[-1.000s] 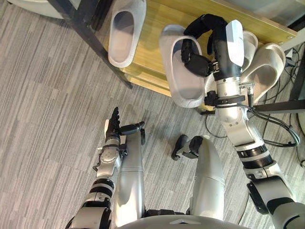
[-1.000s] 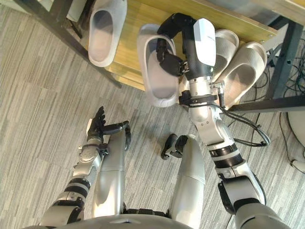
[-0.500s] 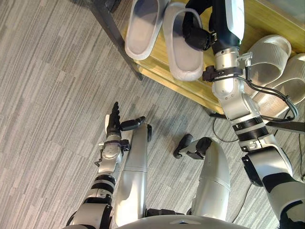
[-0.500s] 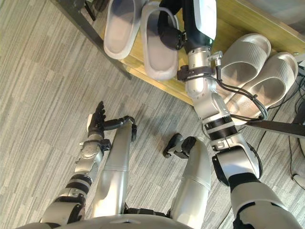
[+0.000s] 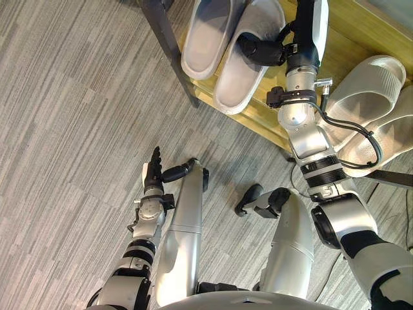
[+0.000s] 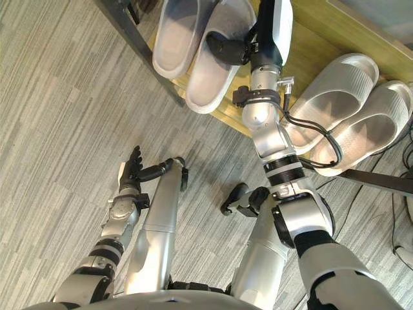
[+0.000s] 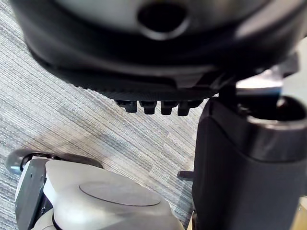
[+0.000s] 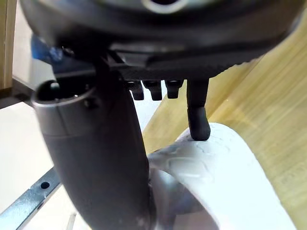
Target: Organize the slippers on the shoe rack
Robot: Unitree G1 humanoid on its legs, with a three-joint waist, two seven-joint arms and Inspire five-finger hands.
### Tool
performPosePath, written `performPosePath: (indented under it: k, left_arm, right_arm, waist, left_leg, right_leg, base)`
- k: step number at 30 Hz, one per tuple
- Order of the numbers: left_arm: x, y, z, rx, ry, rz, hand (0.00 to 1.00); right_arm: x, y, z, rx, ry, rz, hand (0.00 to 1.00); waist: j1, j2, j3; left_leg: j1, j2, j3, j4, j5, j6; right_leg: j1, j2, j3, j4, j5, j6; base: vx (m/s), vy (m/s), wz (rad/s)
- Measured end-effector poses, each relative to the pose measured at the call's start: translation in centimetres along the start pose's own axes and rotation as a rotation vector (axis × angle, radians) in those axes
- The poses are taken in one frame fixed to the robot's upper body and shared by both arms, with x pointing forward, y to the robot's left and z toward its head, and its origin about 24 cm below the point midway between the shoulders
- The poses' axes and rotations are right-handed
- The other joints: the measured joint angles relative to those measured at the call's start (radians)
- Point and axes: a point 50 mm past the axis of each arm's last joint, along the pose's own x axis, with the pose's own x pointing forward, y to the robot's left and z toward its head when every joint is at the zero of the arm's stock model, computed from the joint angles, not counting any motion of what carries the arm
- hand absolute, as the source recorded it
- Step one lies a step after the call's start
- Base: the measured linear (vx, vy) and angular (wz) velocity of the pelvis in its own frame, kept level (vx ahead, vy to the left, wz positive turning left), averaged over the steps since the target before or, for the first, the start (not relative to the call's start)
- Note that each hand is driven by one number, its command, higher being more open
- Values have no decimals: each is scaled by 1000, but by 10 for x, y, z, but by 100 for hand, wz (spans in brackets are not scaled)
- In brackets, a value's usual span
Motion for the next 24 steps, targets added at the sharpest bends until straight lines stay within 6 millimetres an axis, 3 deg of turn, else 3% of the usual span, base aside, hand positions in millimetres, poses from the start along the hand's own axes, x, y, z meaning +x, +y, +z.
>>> performPosePath:
  k: [12,20,24]
  left_arm:
    - [-8,10,-19,42,74,18,100]
    - [-14,18,-31,46,117,40,100]
    - [-17,22,-36,43,139,55,100]
  right_arm:
    - [-61,12,-24,55,89,99,100]
    - [-91,13,-21,109,97,130,100]
    - [-120,24,-13,295,149,136,100]
  waist:
    - [-2,-8,-39]
    - [-9,-9,-46]
    - [-18,-10,-53]
  left_leg:
    - [77,35,24,-23,-5,3]
    - [125,54,37,-58,-6,1]
    - [140,64,40,-68,-11,-3]
  right_leg:
    - [55,26,16,-22,2,-2]
    - [94,46,16,-61,8,-2]
    - [104,57,18,-73,8,-2]
  base:
    - [7,-3,-6]
    - [36,-10,-5]
    - [30,-7,-6]
